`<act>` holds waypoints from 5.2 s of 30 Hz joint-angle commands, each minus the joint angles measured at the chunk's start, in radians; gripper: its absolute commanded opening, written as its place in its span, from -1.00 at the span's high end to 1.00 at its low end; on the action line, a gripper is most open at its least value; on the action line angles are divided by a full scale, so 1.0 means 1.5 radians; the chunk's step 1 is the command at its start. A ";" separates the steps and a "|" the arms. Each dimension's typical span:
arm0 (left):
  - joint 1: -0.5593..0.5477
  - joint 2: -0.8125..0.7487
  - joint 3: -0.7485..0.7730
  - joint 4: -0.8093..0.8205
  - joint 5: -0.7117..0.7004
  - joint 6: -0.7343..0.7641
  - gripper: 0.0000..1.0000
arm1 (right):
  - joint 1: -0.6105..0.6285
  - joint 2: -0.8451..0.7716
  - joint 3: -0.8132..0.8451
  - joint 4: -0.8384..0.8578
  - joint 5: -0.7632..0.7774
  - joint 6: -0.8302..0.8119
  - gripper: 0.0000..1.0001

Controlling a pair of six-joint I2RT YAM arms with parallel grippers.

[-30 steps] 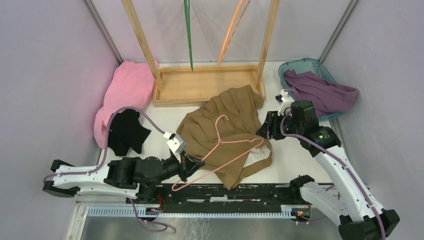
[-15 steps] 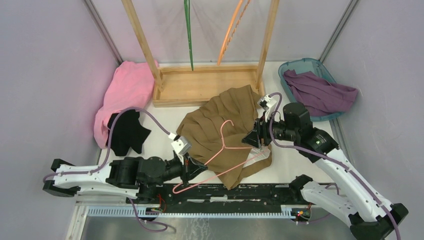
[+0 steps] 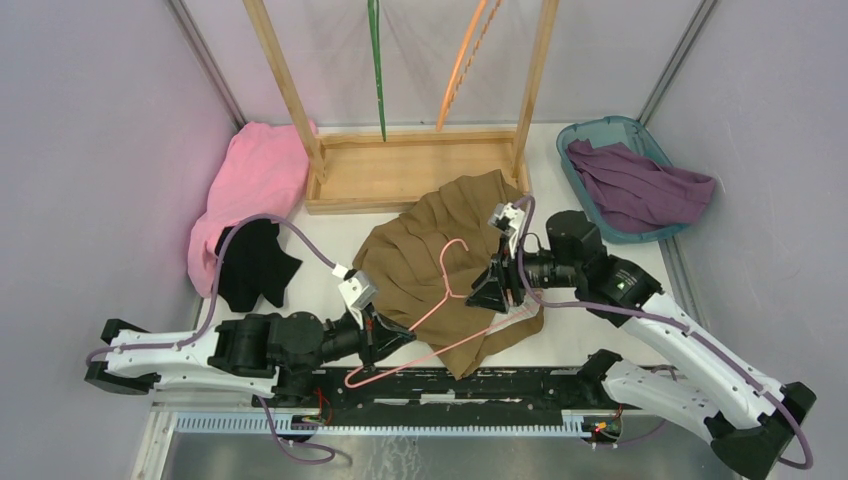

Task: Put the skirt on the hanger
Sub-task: Hang the skirt on the hanger.

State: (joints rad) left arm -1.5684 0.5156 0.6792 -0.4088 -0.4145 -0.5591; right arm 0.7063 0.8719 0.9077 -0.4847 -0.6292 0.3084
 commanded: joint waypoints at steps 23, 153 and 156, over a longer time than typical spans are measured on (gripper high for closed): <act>-0.003 0.066 0.052 0.053 -0.044 -0.004 -0.22 | 0.148 0.006 -0.011 0.011 0.111 -0.060 0.98; 0.180 0.079 -0.068 0.126 0.031 0.033 0.93 | 0.130 0.098 -0.214 -0.067 0.714 0.305 0.41; 0.180 0.082 -0.065 0.127 0.033 0.033 0.93 | 0.127 0.098 -0.220 -0.063 0.715 0.305 0.41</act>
State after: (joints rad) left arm -1.3018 0.6373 0.5652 -0.2832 -0.3786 -0.5415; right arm 0.9051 1.0183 0.5865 -0.6056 0.4271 0.7559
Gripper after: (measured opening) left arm 0.062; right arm 0.297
